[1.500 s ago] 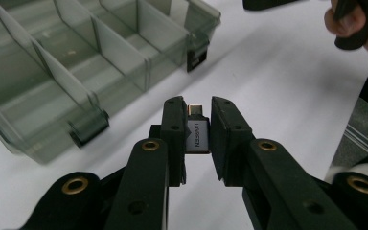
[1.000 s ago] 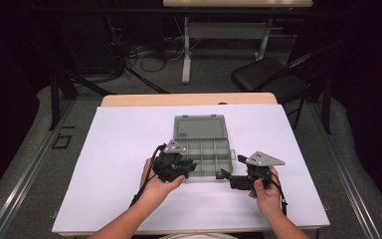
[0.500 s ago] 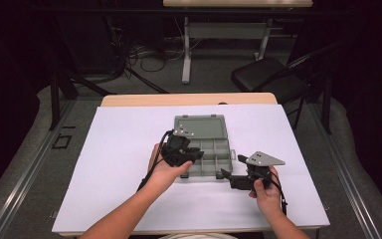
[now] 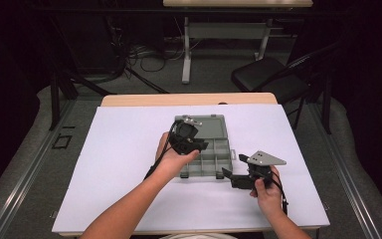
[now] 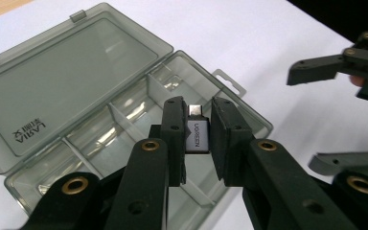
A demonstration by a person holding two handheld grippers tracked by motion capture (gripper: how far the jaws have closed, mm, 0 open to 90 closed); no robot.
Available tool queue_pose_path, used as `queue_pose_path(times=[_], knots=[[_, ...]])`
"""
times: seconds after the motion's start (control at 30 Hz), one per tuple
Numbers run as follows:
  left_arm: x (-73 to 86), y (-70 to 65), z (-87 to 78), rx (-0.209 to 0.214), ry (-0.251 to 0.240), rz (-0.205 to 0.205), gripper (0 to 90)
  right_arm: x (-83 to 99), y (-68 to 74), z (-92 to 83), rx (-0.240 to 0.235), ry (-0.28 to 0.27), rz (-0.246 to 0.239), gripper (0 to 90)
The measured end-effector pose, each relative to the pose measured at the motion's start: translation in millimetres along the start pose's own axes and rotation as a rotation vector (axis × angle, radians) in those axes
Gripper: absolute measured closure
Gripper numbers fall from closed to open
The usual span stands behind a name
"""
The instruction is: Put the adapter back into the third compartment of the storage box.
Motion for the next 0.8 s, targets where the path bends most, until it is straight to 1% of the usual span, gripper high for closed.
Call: queue_pose_path(times=[0.07,0.1,0.13,0.23,0.33,0.37,0.53,0.57,0.67,0.7,0.8], knots=[[-2.5,4.6,5.1,-0.005,0.014,-0.003,76.9,0.4,-0.2,0.0,-0.002,0.005,-0.003,17.4],[-2.5,4.6,5.1,-0.005,0.014,-0.003,77.0,0.4,-0.4,0.0,-0.001,0.005,-0.003,17.4],[-3.9,7.3,9.1,-0.01,0.017,-0.006,76.9,0.4,-0.6,0.2,0.0,0.003,-0.002,17.4],[-5.8,10.1,15.5,-0.014,0.025,-0.011,76.9,0.6,-0.9,0.3,0.001,0.004,-0.005,17.4],[-7.0,12.2,19.4,-0.019,0.029,-0.013,76.9,0.7,-1.1,0.6,0.0,0.004,-0.005,17.4],[-7.9,14.6,23.2,-0.026,0.033,-0.021,76.9,0.6,-1.2,0.6,0.0,0.004,-0.005,17.4],[-8.8,20.3,28.3,-0.042,0.049,-0.031,76.9,0.5,-1.3,0.3,0.002,0.001,-0.006,17.4],[-9.0,21.9,29.6,-0.05,0.052,-0.032,76.9,0.3,-1.4,0.6,0.001,-0.003,-0.005,17.4],[-9.0,27.7,34.8,-0.059,0.072,-0.038,76.9,0.5,-2.0,0.8,0.002,0.0,-0.005,17.4],[-9.0,27.7,34.8,-0.059,0.072,-0.038,76.9,0.5,-2.0,0.8,0.002,0.0,-0.005,17.4],[-8.1,32.6,42.7,-0.068,0.083,-0.044,76.9,0.5,-2.1,0.9,0.003,-0.001,-0.005,17.4]])
Point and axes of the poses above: each handheld gripper's, and its own axes: z roughly forward along the jaws, x roughly out of its underside, y roughly to its left, the point moved 5 cm from there along z, roughly forward along the jaws, and after that the axes turned 14 degrees about x, right-handed, at the moved point
